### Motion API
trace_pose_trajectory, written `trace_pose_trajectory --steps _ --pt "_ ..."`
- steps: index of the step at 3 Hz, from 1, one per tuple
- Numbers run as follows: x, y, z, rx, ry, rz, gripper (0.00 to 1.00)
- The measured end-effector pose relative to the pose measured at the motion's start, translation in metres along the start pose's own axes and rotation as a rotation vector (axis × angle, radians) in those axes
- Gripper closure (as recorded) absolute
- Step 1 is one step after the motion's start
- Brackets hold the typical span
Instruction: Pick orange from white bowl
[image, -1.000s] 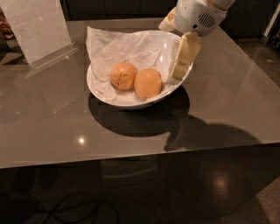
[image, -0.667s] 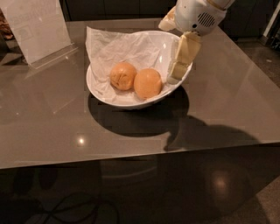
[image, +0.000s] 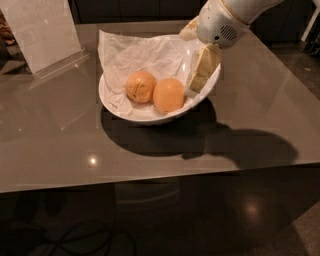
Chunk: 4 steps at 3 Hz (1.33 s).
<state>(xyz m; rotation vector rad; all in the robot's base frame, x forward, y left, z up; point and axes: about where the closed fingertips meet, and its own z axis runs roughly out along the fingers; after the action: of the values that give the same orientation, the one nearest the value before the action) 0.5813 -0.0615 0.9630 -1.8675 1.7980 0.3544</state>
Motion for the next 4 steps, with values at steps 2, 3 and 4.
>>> trace_pose_trajectory --steps 2,3,4 --pt "0.005 -0.016 0.019 -0.016 -0.031 0.024 0.18" --pt "0.004 -0.014 0.022 -0.011 -0.043 0.027 0.13" --pt "-0.001 -0.011 0.040 -0.056 -0.086 0.020 0.09"
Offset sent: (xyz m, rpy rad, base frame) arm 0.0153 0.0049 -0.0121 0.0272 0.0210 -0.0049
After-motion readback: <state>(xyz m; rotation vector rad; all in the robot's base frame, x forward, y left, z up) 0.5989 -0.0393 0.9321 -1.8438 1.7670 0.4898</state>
